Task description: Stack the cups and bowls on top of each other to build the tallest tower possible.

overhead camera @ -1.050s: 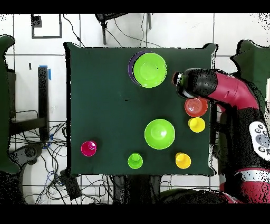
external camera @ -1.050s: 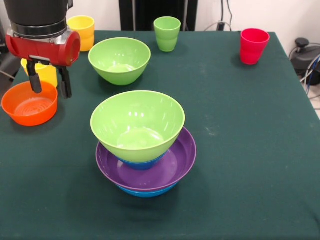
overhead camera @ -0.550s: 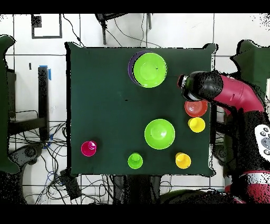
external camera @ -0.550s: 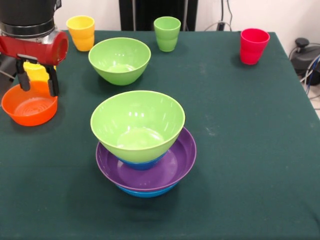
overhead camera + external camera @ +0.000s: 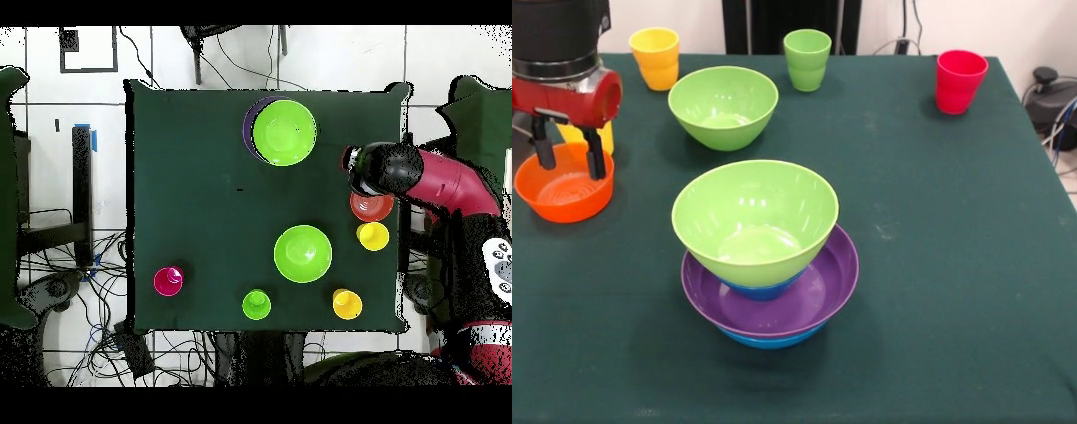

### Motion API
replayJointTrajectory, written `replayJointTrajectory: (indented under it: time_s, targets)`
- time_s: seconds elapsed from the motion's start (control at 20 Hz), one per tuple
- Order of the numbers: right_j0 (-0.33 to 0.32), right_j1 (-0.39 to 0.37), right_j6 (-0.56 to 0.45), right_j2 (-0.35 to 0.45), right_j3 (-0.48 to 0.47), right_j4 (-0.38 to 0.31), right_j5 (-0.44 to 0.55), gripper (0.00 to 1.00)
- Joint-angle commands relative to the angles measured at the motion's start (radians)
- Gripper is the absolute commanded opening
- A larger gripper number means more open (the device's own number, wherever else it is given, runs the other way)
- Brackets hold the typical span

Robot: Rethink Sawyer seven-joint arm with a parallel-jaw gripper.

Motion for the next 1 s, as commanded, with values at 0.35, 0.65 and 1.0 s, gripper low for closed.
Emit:
replayJointTrajectory:
  time_s: [0.35, 0.65, 1.0]
  targets:
    - [0.019, 0.032, -0.03, 0.029, 0.128, -0.051, -0.053, 1.0]
    - [0.015, 0.012, -0.034, 0.04, 0.158, -0.035, -0.037, 1.0]
    - [0.02, 0.072, -0.039, 0.037, 0.101, -0.049, -0.043, 1.0]
